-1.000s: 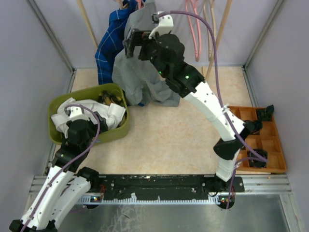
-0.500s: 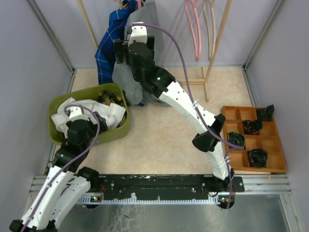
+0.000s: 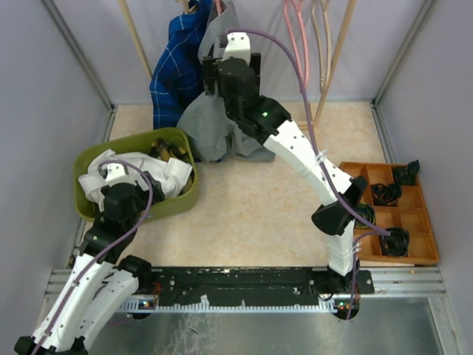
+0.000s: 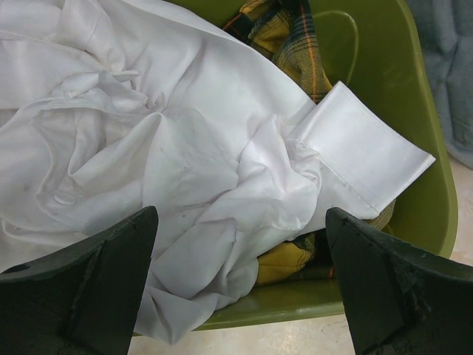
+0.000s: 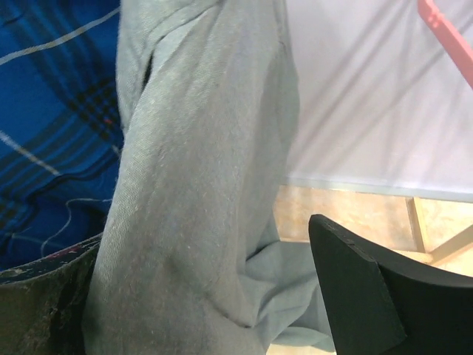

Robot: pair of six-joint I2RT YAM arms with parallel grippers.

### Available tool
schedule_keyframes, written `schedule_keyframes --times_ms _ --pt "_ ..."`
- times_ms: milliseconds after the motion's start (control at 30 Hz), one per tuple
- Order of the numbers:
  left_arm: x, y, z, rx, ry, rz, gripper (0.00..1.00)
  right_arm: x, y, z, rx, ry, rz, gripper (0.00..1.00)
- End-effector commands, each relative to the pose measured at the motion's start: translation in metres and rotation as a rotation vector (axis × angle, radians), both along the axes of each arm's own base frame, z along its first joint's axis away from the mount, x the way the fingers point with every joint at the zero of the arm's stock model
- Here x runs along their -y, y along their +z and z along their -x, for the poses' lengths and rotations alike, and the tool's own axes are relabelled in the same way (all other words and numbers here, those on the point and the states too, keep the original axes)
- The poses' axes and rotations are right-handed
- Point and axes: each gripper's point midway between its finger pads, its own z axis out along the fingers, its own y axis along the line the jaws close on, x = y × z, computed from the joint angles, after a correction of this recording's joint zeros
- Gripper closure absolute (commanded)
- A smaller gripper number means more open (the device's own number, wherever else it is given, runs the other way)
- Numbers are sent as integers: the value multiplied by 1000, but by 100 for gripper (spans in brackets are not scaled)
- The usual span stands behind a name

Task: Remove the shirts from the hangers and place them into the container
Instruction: Pick up the hanger from the clothesline.

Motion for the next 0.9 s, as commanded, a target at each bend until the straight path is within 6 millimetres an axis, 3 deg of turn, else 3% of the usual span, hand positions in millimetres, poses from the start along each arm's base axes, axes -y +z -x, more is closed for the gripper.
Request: schedule_keyframes --times_ms 0,133,200,367,533,667,867 --pt "-5 7 2 29 27 11 0 33 48 15 54 -8 -143 13" --pt "-4 6 1 26 26 10 0 31 50 16 56 2 -158 22" --pt "-4 6 1 24 26 9 0 35 45 14 41 -16 -144 31" --pt "-5 7 2 25 30 10 0 60 42 7 30 -72 -139 65" --pt "-5 5 2 20 29 7 0 88 58 9 78 -120 -88 78" --pt "-5 6 2 21 30 9 0 115 73 10 105 -132 -70 98" --pt "-4 6 2 21 24 11 0 130 80 10 115 -13 4 100"
